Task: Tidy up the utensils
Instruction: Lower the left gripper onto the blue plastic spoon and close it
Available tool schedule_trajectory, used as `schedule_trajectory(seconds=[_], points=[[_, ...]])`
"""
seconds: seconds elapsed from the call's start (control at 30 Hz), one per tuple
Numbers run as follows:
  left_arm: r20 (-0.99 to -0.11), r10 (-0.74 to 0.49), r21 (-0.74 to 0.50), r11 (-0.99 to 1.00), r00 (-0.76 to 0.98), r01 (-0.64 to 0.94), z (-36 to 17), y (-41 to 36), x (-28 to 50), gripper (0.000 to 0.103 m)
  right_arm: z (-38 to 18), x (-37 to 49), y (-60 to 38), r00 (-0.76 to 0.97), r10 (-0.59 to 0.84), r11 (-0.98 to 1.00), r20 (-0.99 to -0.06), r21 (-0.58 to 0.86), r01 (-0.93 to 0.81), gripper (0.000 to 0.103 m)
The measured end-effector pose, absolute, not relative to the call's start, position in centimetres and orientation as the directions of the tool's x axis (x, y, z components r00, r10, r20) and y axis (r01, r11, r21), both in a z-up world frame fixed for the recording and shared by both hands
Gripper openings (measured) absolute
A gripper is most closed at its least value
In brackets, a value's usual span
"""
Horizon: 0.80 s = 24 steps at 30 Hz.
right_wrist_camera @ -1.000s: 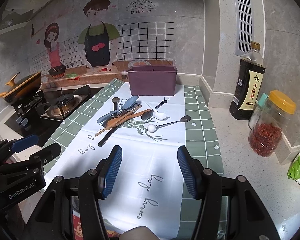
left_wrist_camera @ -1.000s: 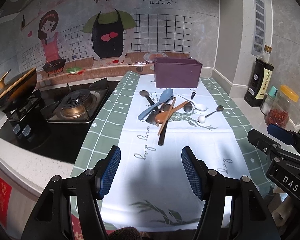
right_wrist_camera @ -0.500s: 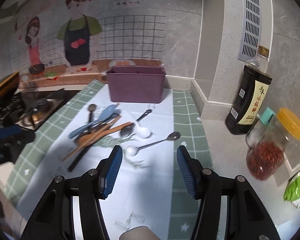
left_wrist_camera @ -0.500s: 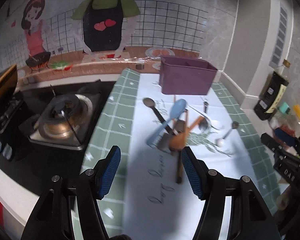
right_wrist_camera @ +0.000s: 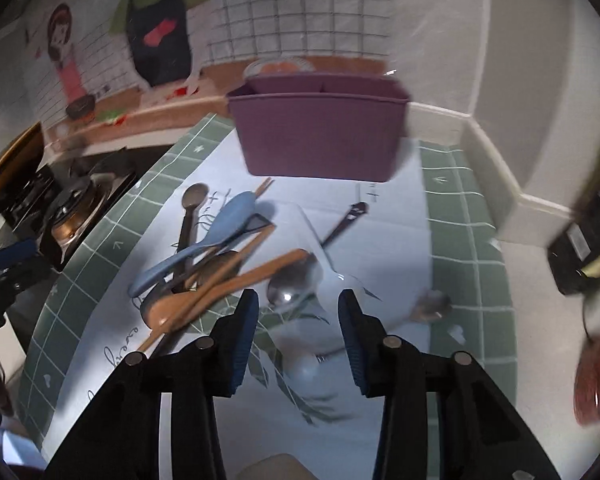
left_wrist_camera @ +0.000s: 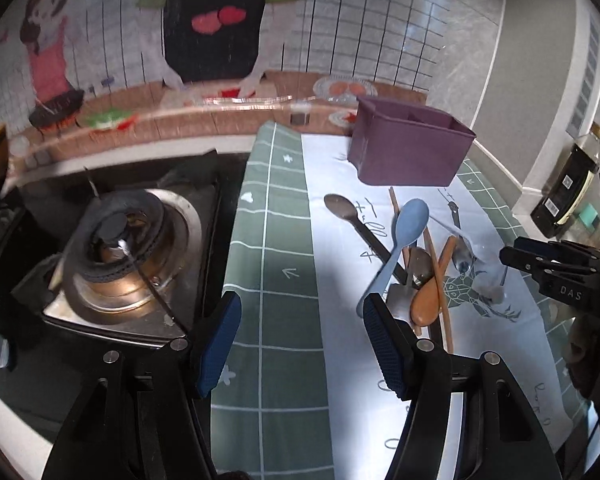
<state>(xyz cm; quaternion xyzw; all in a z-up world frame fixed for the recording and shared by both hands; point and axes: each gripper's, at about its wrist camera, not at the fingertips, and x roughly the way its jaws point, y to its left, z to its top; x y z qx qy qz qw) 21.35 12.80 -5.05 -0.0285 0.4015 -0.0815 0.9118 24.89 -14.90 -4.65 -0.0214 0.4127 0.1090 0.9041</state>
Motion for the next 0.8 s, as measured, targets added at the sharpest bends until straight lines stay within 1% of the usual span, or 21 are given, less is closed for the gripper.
schedule_trajectory(seconds=[0.13,0.23,0.3,0.4,0.47,0.53,0.63,0.8], points=[[-0.767,-0.191,-0.139,0.981,0.613,0.132,-6.3,12.9,22.8,0.064,-5.1,24.3,-15.4,0.609,0.198,0.957,-0.768,0.017,-0.289,0.039],[-0.78,-0.191,-0.148,0.982,0.596,0.12,-7.0,11.9,24.1,0.064,-5.7,23.5,-17.1,0.543,0.163,0.937,-0.824,-0.043,-0.347,0.039],[-0.787,-0.2,-0.16,0.98,0.584,0.119,-7.3,10.8,25.1,0.064,-6.2,23.2,-18.5,0.503,0.157,0.929,-0.85,-0.046,-0.367,0.039],[-0.795,-0.18,-0.127,0.983,0.579,0.131,-7.4,8.2,26.5,0.064,-7.3,23.5,-20.0,0.47,0.141,0.91,-0.871,-0.073,-0.409,0.039],[-0.782,-0.234,-0.164,0.971,0.578,0.171,-7.0,6.4,27.4,0.064,-7.8,24.0,-20.7,0.472,0.154,0.899,-0.868,-0.075,-0.432,0.039],[-0.766,-0.34,-0.239,0.939,0.546,0.248,-6.7,4.9,29.0,0.064,-7.6,24.5,-21.5,0.484,0.192,0.894,-0.854,-0.052,-0.446,0.039],[-0.786,-0.306,-0.179,0.945,0.538,0.275,-6.2,2.9,32.3,0.064,-6.8,25.0,-22.3,0.521,0.224,0.888,-0.823,-0.048,-0.457,0.039],[-0.858,-0.273,-0.123,0.932,0.435,0.342,-6.8,-0.1,36.4,0.063,-6.8,26.3,-24.0,0.545,0.252,0.907,-0.8,-0.002,-0.422,0.039]])
